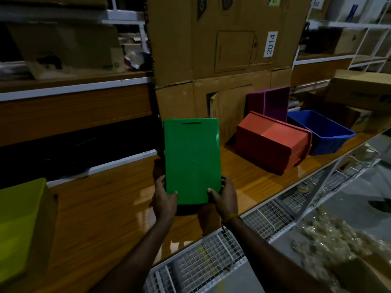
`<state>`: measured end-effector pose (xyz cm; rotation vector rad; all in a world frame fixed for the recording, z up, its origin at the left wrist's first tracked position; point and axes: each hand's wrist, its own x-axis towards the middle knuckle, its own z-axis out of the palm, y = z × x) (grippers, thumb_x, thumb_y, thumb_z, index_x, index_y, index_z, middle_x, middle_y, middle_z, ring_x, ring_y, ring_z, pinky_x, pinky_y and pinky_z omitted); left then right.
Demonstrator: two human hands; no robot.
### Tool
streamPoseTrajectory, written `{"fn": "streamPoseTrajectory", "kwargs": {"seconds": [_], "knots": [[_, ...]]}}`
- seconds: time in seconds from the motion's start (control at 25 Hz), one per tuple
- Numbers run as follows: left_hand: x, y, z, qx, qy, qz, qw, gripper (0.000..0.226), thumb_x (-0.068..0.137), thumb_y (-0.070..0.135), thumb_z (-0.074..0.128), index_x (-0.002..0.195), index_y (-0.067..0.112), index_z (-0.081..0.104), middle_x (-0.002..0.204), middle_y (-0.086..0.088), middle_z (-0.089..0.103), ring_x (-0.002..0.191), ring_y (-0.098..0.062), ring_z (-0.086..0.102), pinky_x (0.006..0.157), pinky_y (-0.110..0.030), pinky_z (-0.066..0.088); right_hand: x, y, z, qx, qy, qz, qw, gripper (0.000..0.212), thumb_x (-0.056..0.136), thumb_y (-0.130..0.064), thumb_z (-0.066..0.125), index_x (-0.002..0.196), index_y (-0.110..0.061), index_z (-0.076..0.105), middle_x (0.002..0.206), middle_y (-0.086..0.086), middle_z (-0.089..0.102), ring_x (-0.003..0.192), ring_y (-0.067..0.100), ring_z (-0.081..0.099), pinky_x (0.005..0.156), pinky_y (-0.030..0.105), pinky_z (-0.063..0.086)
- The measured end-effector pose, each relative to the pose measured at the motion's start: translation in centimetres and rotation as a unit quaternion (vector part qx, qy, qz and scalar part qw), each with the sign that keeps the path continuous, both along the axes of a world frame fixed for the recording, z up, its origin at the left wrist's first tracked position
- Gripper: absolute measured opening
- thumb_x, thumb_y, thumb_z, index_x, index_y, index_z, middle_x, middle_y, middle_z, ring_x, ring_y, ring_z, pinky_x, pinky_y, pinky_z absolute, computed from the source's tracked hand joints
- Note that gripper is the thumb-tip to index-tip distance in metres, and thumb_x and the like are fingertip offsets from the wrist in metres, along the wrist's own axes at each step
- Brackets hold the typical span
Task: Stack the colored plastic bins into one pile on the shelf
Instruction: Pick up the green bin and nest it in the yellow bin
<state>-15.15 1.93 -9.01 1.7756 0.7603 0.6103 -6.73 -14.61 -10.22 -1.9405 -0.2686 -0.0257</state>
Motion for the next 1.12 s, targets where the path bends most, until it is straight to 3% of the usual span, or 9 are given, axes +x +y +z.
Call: {"fn": "streamPoseTrajectory", "kwargs": {"seconds": [0.24, 0.36, 0.44, 0.56, 0.72, 0.8, 0.92, 1.0, 1.12], "knots": [[-1.5, -1.7, 2.6, -0.05, -0.1, 0.021, 0.993, 0.039, 0.098, 0.034, 0.054, 0.131, 0.015, 0.047, 0.121, -0.006, 0.061, 0.094, -0.019, 0.058, 0.062, -0.023, 0.046, -0.5, -1.0, -1.9, 0.012, -0.004, -0.014, 1.0, 0.046, 0.09, -0.015, 0.067, 0.126, -0.029, 0.043, 0.131, 0.003, 0.06, 0.117, 0.023, 0.06, 0.089, 0.048, 0.058], [-1.4, -1.6, 5.0, -0.005, -0.153, 0.057, 0.987, 0.05, 0.097, 0.061, 0.032, 0.129, 0.025, 0.048, 0.105, -0.008, 0.064, 0.081, -0.026, 0.058, 0.055, -0.027, 0.037, -0.8, -1.5, -0.6, 0.11, -0.001, -0.041, 0.993, 0.017, 0.1, -0.035, 0.048, 0.115, -0.033, 0.056, 0.12, 0.001, 0.064, 0.114, 0.024, 0.061, 0.089, 0.043, 0.054], [-0.7, -1.1, 6.4, 0.01, -0.19, 0.064, 0.98, 0.057, 0.092, 0.07, 0.026, 0.12, 0.029, 0.052, 0.093, -0.006, 0.064, 0.075, -0.029, 0.06, 0.055, -0.039, 0.042, -0.8, -1.2, 2.5, 0.228, 0.009, -0.062, 0.972, 0.038, 0.096, -0.052, 0.039, 0.11, -0.029, 0.066, 0.114, 0.0, 0.07, 0.11, 0.019, 0.064, 0.087, 0.036, 0.054], [-1.5, 0.1, 8.0, 0.031, -0.175, 0.059, 0.982, 0.04, 0.098, 0.051, 0.044, 0.119, 0.02, 0.056, 0.096, 0.0, 0.066, 0.081, -0.025, 0.067, 0.057, -0.037, 0.051, -1.4, 0.0, 6.9, 0.288, 0.004, -0.056, 0.956, 0.054, 0.092, -0.06, 0.04, 0.113, -0.018, 0.069, 0.108, 0.0, 0.073, 0.101, 0.013, 0.069, 0.078, 0.028, 0.057], [-3.1, 1.4, 8.4, 0.052, -0.159, 0.025, 0.986, 0.033, 0.099, 0.025, 0.055, 0.128, 0.012, 0.053, 0.109, 0.002, 0.063, 0.087, -0.014, 0.066, 0.059, -0.024, 0.057, -2.0, 0.3, 7.9, 0.256, -0.018, -0.017, 0.966, 0.059, 0.083, -0.051, 0.06, 0.13, -0.015, 0.06, 0.122, 0.006, 0.068, 0.111, 0.021, 0.066, 0.091, 0.04, 0.057], [-3.6, 2.2, 8.1, 0.043, -0.158, 0.018, 0.986, 0.033, 0.098, 0.018, 0.056, 0.13, 0.011, 0.051, 0.114, 0.003, 0.062, 0.087, -0.01, 0.064, 0.057, -0.017, 0.054, -2.6, 0.3, 7.5, 0.242, -0.026, -0.004, 0.97, 0.061, 0.083, -0.043, 0.063, 0.14, -0.024, 0.05, 0.129, 0.007, 0.063, 0.116, 0.021, 0.063, 0.092, 0.041, 0.056], [-4.4, 2.9, 6.7, 0.025, -0.126, 0.005, 0.992, 0.038, 0.095, 0.009, 0.059, 0.132, 0.013, 0.05, 0.122, -0.001, 0.063, 0.1, -0.019, 0.065, 0.07, -0.034, 0.06, -4.0, 0.7, 7.2, 0.203, -0.045, 0.003, 0.978, 0.071, 0.086, -0.026, 0.059, 0.148, -0.043, 0.03, 0.135, 0.007, 0.056, 0.12, 0.019, 0.059, 0.089, 0.04, 0.056], [-4.9, 3.1, 5.4, 0.015, -0.095, 0.012, 0.995, 0.036, 0.093, 0.008, 0.061, 0.128, 0.012, 0.051, 0.123, -0.009, 0.065, 0.101, -0.023, 0.066, 0.074, -0.04, 0.06, -4.9, 0.9, 6.3, 0.185, -0.052, 0.009, 0.981, 0.073, 0.089, -0.015, 0.055, 0.148, -0.048, 0.027, 0.135, 0.004, 0.055, 0.121, 0.015, 0.057, 0.088, 0.039, 0.056], [-5.5, 3.4, 4.7, -0.017, -0.071, 0.015, 0.997, 0.033, 0.098, 0.03, 0.056, 0.124, 0.011, 0.053, 0.11, -0.011, 0.067, 0.086, -0.024, 0.066, 0.062, -0.033, 0.054, -5.7, 1.0, 4.9, 0.218, -0.022, 0.018, 0.976, 0.056, 0.095, -0.015, 0.044, 0.14, -0.048, 0.044, 0.137, 0.001, 0.056, 0.12, 0.013, 0.058, 0.088, 0.039, 0.056]]}}
